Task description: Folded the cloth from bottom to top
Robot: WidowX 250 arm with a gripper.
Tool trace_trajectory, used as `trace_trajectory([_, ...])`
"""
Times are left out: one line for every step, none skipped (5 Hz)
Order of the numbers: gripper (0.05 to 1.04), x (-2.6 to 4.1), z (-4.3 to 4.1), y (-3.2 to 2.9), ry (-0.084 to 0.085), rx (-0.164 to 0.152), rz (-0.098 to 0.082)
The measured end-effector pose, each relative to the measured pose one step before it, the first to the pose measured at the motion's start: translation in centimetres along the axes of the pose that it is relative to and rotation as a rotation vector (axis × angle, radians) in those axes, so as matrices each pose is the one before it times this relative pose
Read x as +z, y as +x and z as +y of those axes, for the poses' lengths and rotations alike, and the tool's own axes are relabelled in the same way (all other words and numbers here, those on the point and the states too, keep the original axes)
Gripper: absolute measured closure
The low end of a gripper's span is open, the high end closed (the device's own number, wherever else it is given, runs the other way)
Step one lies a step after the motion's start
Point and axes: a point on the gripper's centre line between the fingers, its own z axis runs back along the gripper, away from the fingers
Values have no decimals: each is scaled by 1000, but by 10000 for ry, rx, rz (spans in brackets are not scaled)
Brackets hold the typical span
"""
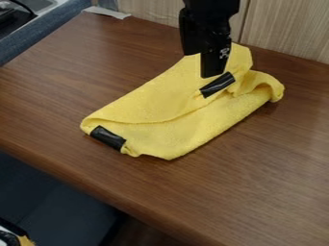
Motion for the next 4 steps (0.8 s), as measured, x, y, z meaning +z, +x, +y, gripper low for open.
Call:
trace_trajectory([83, -1089, -118, -276, -210, 69, 282])
trace_trajectory([83, -713, -766, -1494, -120, 184, 409])
trace_trajectory([83, 992, -240, -1838, 625, 226, 273])
trace_trajectory([83, 259, -2081, -2252, -172, -501, -179])
